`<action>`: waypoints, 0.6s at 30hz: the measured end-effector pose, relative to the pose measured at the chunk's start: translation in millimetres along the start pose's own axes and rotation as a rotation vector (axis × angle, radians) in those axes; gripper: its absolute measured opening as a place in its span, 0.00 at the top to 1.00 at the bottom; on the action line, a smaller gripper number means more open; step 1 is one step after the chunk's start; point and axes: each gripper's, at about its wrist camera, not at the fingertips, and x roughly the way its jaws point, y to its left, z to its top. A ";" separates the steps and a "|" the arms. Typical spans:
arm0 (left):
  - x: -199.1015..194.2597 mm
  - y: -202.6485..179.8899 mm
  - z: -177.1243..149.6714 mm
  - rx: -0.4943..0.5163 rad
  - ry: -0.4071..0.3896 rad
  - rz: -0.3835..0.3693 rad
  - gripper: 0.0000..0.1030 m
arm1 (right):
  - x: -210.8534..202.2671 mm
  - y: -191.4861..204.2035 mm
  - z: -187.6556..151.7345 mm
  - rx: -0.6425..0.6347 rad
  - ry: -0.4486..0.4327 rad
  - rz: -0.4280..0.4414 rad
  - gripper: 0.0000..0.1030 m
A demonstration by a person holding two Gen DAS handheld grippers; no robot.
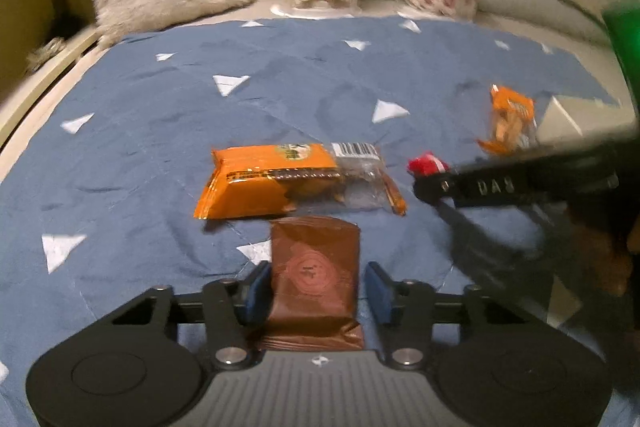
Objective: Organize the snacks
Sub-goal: 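Grasp the brown wrapped packet with the left tool while the right tool grasps the small red-white packet, then carry the brown packet and red-white packet into the white tray and release both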
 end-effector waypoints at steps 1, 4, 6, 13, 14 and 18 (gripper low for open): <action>-0.7 1.2 -1.1 -0.025 0.001 -0.004 0.56 | -1.4 -0.6 -1.1 0.007 0.002 -0.002 0.67; -5.7 -3.7 -5.0 -0.025 0.006 -0.002 0.58 | -5.8 2.9 -4.5 0.007 0.006 -0.019 0.67; -10.0 -8.0 -6.0 -0.022 0.012 -0.006 0.59 | -9.3 5.9 -6.8 0.006 0.005 -0.032 0.68; -38.6 -8.5 2.9 -0.086 -0.026 -0.022 0.59 | -38.3 7.9 -13.0 0.035 -0.023 -0.035 0.68; -43.3 -9.2 4.4 -0.089 -0.034 -0.022 0.59 | -43.3 7.7 -14.7 0.038 -0.028 -0.037 0.68; -65.9 -13.5 9.5 -0.104 -0.067 -0.023 0.59 | -66.0 9.7 -21.6 0.042 -0.047 -0.041 0.68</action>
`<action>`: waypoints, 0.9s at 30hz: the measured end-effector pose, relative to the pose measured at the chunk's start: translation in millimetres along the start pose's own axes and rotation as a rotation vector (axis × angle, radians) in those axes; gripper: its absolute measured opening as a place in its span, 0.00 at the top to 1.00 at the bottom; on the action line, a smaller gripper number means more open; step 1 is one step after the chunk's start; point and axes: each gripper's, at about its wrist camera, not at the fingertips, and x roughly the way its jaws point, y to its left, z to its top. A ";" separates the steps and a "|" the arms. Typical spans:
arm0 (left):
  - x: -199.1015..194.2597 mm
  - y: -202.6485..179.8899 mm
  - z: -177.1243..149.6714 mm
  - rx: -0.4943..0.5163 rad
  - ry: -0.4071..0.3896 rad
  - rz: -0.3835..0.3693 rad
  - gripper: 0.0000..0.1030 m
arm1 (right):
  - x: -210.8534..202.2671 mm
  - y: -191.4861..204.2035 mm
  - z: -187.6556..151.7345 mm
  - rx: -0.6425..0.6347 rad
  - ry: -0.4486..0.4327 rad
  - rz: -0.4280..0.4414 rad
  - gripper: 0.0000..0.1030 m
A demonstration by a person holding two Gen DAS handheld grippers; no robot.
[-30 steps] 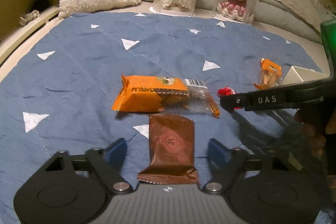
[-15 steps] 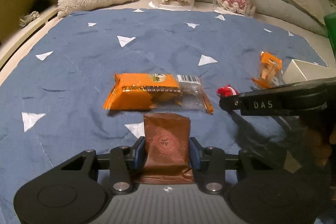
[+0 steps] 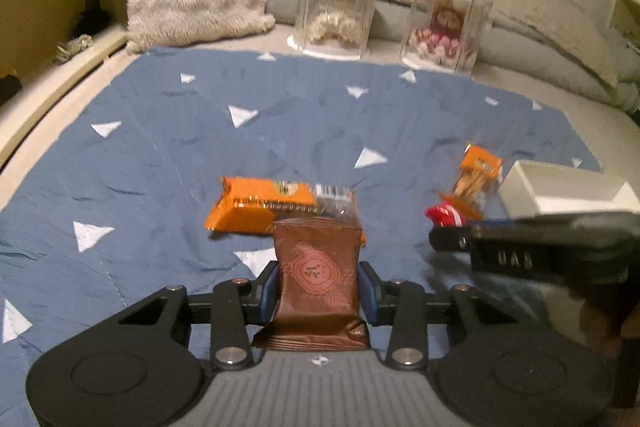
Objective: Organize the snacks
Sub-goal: 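Carry the brown packet and red-white packet into the white tray and release both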
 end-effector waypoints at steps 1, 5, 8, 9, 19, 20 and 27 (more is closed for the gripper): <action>-5.3 -1.5 1.0 -0.004 -0.006 -0.001 0.59 | -5.2 0.2 -1.6 -0.001 -0.004 0.002 0.68; -25.0 -9.7 3.4 -0.013 -0.025 -0.008 0.59 | -25.9 0.8 -7.7 -0.011 -0.014 -0.015 0.68; -36.6 -17.5 4.5 -0.019 -0.036 -0.012 0.59 | -43.6 -2.8 -10.9 -0.007 -0.032 -0.021 0.68; -40.5 -20.7 5.2 -0.023 -0.040 -0.014 0.59 | -49.3 -4.0 -12.0 -0.007 -0.037 -0.022 0.68; -64.6 -65.6 10.5 -0.015 -0.067 -0.050 0.59 | -100.7 -25.6 -29.6 0.004 -0.076 -0.041 0.68; -65.9 -71.5 10.8 -0.010 -0.069 -0.055 0.59 | -105.2 -29.9 -30.6 0.007 -0.080 -0.046 0.68; -66.2 -111.6 11.6 0.007 -0.065 -0.096 0.59 | -137.0 -68.2 -45.1 0.047 -0.108 -0.093 0.68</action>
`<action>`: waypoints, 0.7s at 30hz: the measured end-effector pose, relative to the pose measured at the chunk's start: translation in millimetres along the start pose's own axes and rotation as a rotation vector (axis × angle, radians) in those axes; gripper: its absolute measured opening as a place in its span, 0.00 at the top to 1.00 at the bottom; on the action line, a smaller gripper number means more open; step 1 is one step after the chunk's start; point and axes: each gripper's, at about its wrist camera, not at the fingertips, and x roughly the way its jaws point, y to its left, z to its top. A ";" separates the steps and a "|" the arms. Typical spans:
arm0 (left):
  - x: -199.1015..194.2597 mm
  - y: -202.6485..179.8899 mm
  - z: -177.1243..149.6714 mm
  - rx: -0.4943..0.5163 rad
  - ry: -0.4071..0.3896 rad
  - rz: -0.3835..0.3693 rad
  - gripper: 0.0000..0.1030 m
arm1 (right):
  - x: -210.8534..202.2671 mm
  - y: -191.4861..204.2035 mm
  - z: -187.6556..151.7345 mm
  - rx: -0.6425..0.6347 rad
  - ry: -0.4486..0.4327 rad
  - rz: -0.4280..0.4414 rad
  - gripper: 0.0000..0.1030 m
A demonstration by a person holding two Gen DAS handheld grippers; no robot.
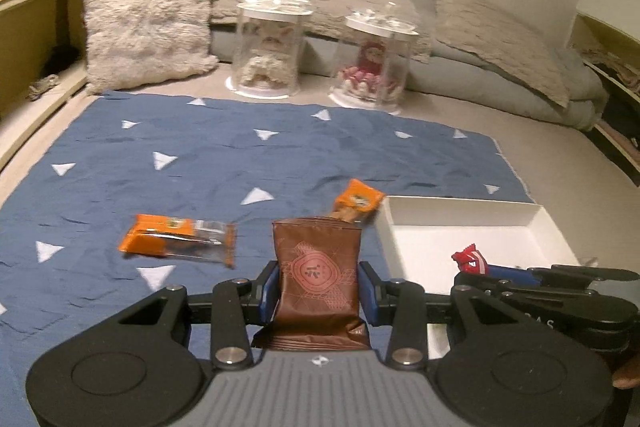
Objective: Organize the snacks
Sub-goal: 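Carry the brown packet and red-white packet into the white tray and release both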
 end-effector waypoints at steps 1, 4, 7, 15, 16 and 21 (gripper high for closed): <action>1.4 -6.3 0.1 0.005 0.001 -0.007 0.59 | -3.8 -6.4 -1.4 0.012 -0.004 -0.006 0.68; 5.7 -24.4 0.4 0.020 0.003 -0.029 0.59 | -14.2 -27.4 -4.7 0.045 -0.018 -0.038 0.68; 12.6 -40.8 1.8 0.023 0.012 -0.058 0.59 | -24.6 -49.3 -9.0 0.067 -0.029 -0.073 0.68; 40.3 -85.4 4.8 0.025 0.057 -0.135 0.59 | -49.8 -105.0 -22.6 0.112 -0.045 -0.174 0.68; 44.1 -90.7 5.0 0.025 0.064 -0.144 0.59 | -52.0 -111.7 -23.9 0.119 -0.045 -0.184 0.68; 65.3 -115.4 4.0 0.033 0.100 -0.180 0.59 | -58.9 -141.1 -29.2 0.150 -0.046 -0.225 0.68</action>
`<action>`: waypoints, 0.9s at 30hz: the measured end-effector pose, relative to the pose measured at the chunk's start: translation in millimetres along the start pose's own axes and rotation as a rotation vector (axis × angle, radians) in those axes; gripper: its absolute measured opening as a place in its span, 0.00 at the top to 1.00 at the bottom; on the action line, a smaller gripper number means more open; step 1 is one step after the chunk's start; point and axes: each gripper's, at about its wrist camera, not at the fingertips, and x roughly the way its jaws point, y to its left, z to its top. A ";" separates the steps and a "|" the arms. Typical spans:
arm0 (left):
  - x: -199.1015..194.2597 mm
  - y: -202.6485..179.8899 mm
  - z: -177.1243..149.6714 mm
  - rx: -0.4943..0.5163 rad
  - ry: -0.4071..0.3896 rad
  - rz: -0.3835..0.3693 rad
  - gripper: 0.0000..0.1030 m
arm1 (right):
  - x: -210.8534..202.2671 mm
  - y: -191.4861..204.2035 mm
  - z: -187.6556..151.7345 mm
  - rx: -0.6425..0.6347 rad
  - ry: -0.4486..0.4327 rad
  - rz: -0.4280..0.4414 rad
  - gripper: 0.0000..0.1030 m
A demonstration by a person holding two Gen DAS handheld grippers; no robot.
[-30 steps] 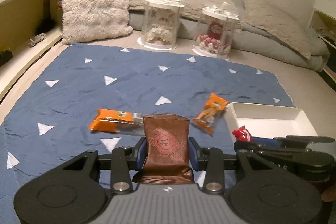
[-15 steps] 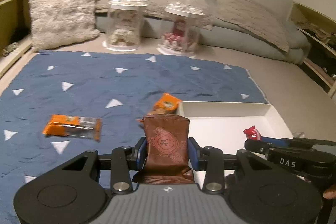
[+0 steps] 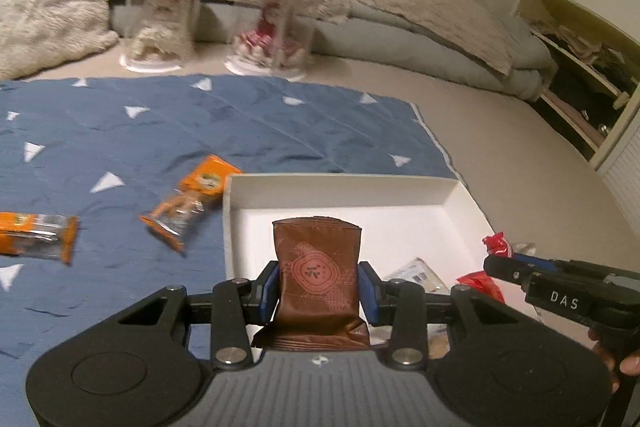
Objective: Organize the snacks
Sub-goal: 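Carry the brown packet and red-white packet into the white tray and release both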
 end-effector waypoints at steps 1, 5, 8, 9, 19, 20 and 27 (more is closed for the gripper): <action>5.8 -3.7 0.1 -0.001 0.012 -0.007 0.59 | 0.9 -5.3 0.6 0.003 0.001 -0.007 0.68; 26.4 -12.1 3.2 -0.014 0.055 -0.022 0.59 | 5.2 -24.8 4.7 0.015 0.007 -0.034 0.68; 41.4 -14.6 6.5 -0.029 0.083 -0.019 0.59 | 10.2 -36.9 8.7 0.031 0.013 -0.054 0.67; 45.5 -14.7 7.7 -0.033 0.087 -0.021 0.59 | 14.3 -39.9 11.9 0.035 0.015 -0.063 0.67; 75.6 -11.4 16.2 -0.034 0.106 -0.001 0.44 | 47.4 -64.4 33.0 0.074 0.067 -0.105 0.66; 76.7 -10.5 15.6 -0.030 0.109 0.007 0.35 | 50.9 -64.2 34.1 0.076 0.070 -0.108 0.65; 74.8 -2.6 12.3 -0.011 0.150 0.014 0.14 | 57.7 -59.5 30.9 0.094 0.084 -0.114 0.46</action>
